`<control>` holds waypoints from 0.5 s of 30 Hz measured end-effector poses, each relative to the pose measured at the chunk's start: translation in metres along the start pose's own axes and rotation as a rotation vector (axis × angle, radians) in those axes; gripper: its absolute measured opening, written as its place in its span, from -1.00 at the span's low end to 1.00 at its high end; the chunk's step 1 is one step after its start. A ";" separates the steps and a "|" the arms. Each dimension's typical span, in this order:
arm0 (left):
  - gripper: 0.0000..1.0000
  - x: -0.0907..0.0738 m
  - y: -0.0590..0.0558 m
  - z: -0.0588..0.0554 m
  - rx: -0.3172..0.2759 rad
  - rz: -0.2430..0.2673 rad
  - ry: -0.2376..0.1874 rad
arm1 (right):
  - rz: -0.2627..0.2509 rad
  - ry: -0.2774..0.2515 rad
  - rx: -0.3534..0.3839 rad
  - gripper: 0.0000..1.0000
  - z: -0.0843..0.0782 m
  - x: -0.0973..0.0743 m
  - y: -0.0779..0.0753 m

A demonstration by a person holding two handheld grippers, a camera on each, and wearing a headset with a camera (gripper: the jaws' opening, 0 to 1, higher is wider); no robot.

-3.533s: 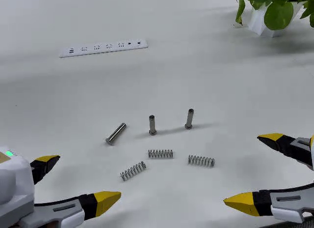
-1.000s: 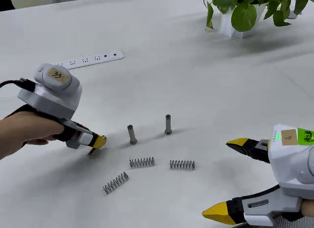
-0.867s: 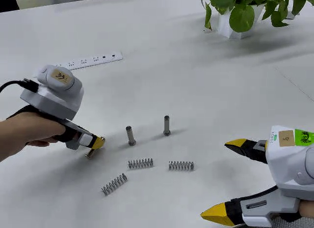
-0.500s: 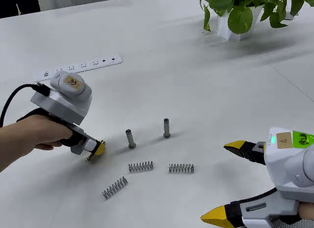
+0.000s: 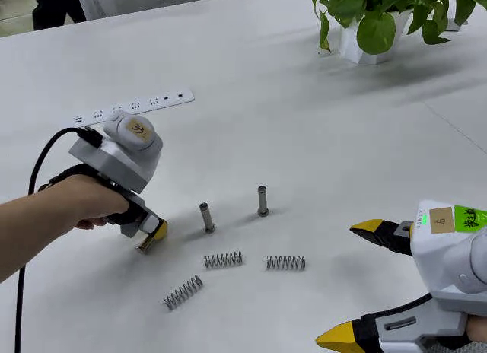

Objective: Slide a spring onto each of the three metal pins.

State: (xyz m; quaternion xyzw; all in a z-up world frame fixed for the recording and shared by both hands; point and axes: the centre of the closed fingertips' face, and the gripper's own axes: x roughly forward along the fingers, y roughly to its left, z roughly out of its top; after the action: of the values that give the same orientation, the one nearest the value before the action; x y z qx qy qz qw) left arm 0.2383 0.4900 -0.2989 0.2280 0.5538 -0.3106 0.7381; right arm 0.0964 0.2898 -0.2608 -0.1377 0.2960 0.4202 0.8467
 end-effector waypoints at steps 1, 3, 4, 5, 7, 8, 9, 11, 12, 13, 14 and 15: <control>-0.78 0.000 0.001 0.000 -0.001 0.007 0.007 | 0.000 0.001 -0.001 0.84 0.000 0.000 0.000; -0.81 0.001 0.002 0.000 0.013 0.019 0.019 | -0.002 0.003 -0.003 0.84 -0.001 0.000 0.000; -0.82 0.000 0.001 0.000 0.012 0.019 0.021 | -0.002 0.004 -0.004 0.84 -0.001 0.000 0.000; -0.82 0.001 0.002 -0.001 0.013 0.022 0.025 | -0.003 0.007 -0.005 0.84 -0.002 0.000 0.000; -0.82 0.001 0.002 -0.001 0.010 0.025 0.027 | -0.004 0.012 -0.012 0.84 -0.003 0.001 0.000; -0.82 0.001 0.002 -0.001 0.007 0.023 0.027 | -0.003 0.013 -0.013 0.84 -0.003 0.001 0.000; -0.83 0.001 0.003 -0.001 -0.006 0.023 0.024 | -0.002 0.014 -0.013 0.84 -0.003 0.001 0.000; -0.83 0.001 0.003 -0.002 -0.014 0.022 0.019 | -0.003 0.016 -0.016 0.84 -0.003 0.001 0.001; -0.83 0.000 0.003 -0.002 -0.013 0.019 0.014 | -0.003 0.017 -0.017 0.84 -0.004 0.001 0.000; -0.84 0.000 0.002 -0.003 -0.023 0.013 0.009 | -0.003 0.018 -0.017 0.84 -0.004 0.001 0.000; -0.84 0.000 0.003 -0.003 -0.031 0.007 -0.003 | -0.003 0.019 -0.018 0.84 -0.004 0.001 0.000; -0.84 -0.001 0.003 -0.003 -0.034 -0.001 -0.012 | -0.003 0.020 -0.018 0.84 -0.004 0.001 0.000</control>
State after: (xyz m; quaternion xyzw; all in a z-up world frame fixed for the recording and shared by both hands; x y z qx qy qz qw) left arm 0.2380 0.4944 -0.2992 0.2134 0.5548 -0.3028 0.7450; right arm 0.0948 0.2883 -0.2646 -0.1501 0.3004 0.4200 0.8431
